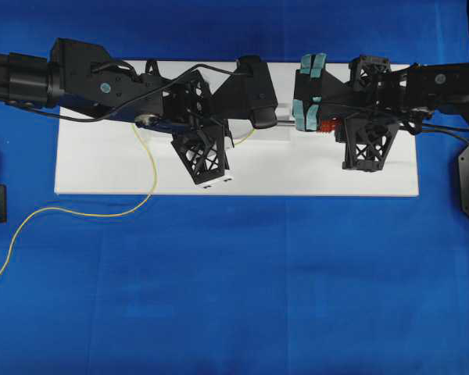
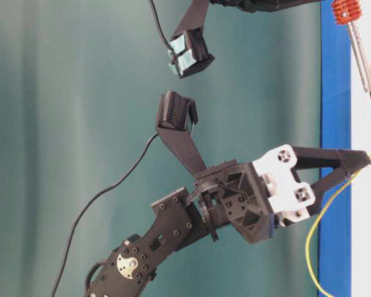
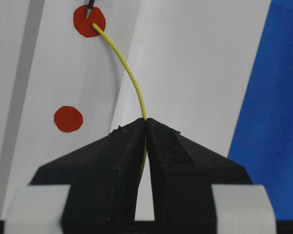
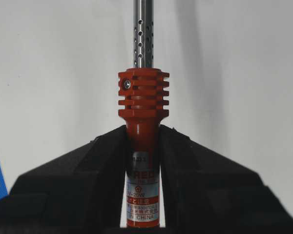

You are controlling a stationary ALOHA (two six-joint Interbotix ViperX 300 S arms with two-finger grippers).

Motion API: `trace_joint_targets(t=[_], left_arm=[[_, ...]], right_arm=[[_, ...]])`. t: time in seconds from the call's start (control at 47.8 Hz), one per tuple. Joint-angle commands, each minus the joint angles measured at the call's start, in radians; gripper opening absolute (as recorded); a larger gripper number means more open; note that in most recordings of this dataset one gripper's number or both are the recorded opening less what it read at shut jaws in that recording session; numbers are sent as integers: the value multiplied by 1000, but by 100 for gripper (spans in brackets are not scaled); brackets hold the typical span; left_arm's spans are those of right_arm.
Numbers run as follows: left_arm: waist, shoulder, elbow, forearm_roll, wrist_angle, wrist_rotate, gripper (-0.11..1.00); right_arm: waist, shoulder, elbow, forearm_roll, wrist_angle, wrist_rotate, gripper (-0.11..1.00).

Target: Touch the tip of the soldering iron to the tip of the solder at the mark.

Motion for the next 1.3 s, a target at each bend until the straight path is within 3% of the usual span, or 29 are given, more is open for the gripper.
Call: trace_joint_targets(t=[0.0,0.628,0.901,1.11,1.277], left_arm=[[2,-20,-11,2,-3,2,1],[3,-66,6,2,14,3,1],[3,-236,137,2,9,-2,1],[5,-322,264,2,-77,-14,1],[3,-347,305,2,-152,-15,1]], right_arm=[[2,-8,-25,0,-5,0,7],[2,-8,-23,0,-5,0,7],[2,-8,-23,0,-9,0,7],[2,-8,-23,0,-23,0,7],[2,-20,-20,-3,-31,0,7]])
